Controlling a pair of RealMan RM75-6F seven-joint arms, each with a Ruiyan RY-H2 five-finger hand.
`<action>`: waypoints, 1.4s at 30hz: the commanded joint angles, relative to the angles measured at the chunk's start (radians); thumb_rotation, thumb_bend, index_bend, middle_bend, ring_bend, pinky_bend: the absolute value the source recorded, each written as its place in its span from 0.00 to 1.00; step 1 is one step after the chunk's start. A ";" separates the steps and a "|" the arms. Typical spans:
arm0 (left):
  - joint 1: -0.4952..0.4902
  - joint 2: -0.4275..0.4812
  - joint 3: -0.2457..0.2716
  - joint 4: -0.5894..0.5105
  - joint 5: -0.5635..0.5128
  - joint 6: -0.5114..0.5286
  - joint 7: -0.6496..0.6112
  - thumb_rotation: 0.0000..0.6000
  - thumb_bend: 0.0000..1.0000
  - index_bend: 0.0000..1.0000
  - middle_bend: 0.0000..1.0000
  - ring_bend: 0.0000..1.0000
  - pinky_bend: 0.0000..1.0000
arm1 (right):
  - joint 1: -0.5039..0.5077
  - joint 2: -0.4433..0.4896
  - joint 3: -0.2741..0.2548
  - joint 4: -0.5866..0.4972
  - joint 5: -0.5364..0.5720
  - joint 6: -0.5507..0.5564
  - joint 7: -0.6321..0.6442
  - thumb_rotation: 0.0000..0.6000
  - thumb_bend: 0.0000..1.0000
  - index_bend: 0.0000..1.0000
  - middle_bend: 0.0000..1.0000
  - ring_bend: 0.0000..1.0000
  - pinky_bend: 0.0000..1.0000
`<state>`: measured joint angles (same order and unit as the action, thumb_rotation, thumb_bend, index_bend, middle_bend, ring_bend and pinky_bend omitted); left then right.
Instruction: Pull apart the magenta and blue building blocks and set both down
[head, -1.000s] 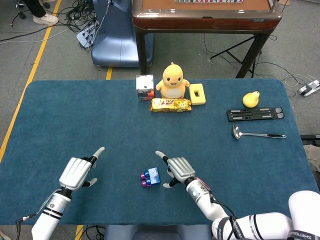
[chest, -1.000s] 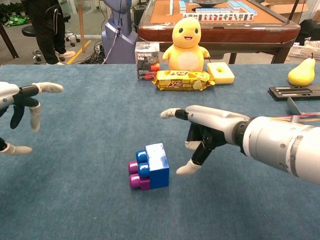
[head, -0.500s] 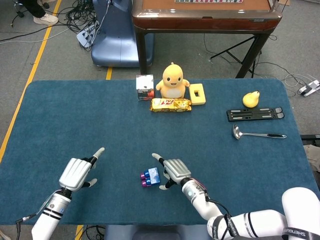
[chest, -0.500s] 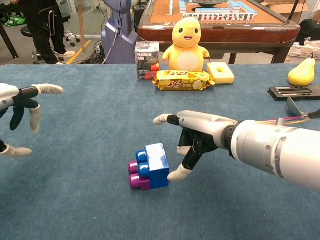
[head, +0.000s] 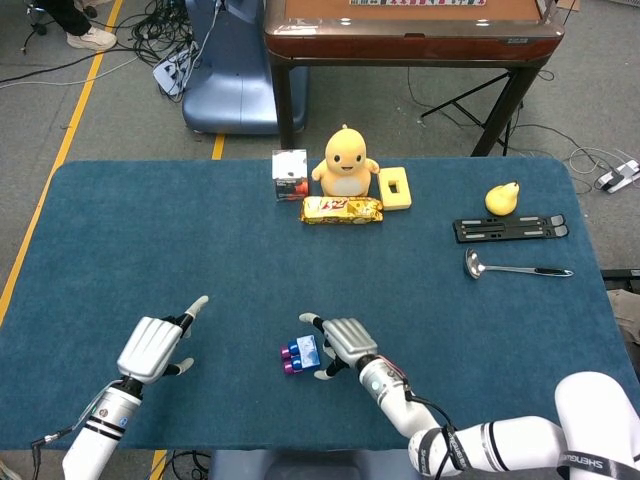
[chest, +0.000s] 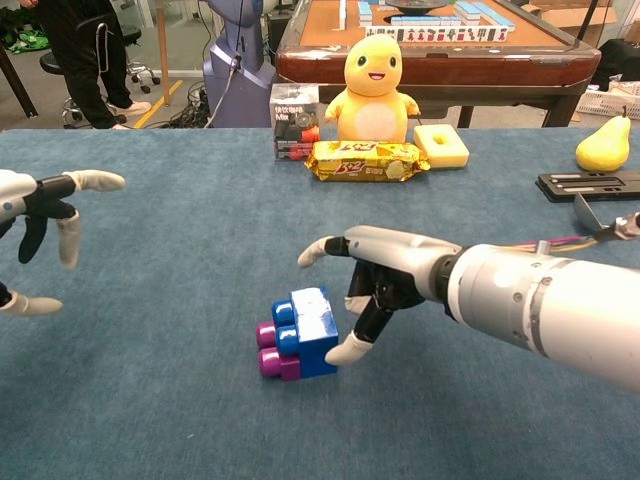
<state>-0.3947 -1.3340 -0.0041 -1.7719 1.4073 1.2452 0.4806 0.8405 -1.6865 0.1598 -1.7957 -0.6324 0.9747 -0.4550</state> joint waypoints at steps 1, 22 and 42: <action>0.001 0.000 0.000 0.000 0.000 0.000 0.000 1.00 0.17 0.08 0.47 0.58 0.80 | 0.003 -0.002 0.000 0.003 0.002 -0.002 0.002 1.00 0.00 0.17 1.00 1.00 1.00; 0.009 -0.003 0.003 0.005 0.004 -0.009 -0.004 1.00 0.17 0.08 0.47 0.58 0.80 | 0.014 -0.043 0.003 0.057 -0.004 0.002 0.029 1.00 0.10 0.31 1.00 1.00 1.00; 0.011 -0.006 0.002 0.006 0.006 -0.017 -0.002 1.00 0.17 0.08 0.47 0.58 0.80 | -0.001 -0.055 0.006 0.074 -0.051 -0.001 0.066 1.00 0.29 0.46 1.00 1.00 1.00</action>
<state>-0.3837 -1.3396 -0.0021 -1.7663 1.4132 1.2282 0.4788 0.8402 -1.7429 0.1653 -1.7209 -0.6819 0.9743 -0.3904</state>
